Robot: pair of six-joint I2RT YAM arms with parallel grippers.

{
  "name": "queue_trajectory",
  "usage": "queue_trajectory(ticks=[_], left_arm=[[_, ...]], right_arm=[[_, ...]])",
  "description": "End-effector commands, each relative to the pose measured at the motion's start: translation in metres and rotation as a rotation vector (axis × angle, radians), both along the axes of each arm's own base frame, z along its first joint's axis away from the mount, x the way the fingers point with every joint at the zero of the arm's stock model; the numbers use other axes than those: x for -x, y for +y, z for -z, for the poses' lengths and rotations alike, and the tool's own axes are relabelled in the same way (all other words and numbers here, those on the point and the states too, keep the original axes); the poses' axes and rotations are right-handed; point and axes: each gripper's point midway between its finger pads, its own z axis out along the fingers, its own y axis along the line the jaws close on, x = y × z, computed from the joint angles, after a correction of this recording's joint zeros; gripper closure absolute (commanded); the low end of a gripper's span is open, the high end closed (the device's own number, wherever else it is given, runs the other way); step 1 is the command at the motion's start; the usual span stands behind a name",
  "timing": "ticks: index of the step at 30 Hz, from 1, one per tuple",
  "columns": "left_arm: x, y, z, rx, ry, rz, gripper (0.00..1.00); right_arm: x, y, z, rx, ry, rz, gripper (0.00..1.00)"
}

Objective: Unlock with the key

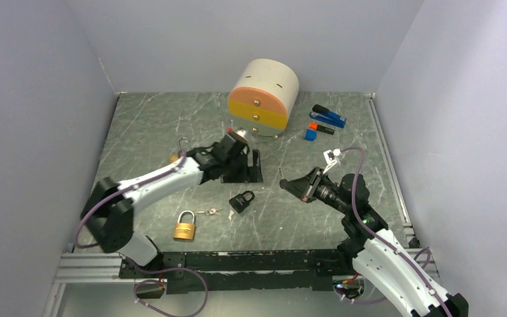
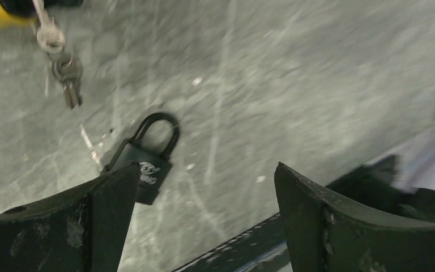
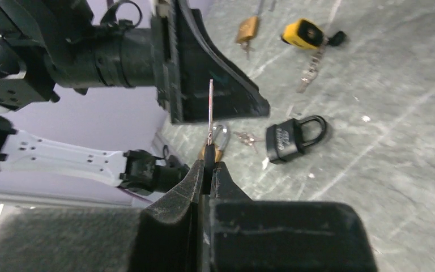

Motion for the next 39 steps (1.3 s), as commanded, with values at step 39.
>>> queue_trajectory(ticks=[39], left_arm=[[0.053, 0.019, 0.129, -0.58, 0.38, -0.29, 0.11]], right_arm=[[0.005, -0.039, 0.062, 0.227, 0.155, 0.165, 1.0]])
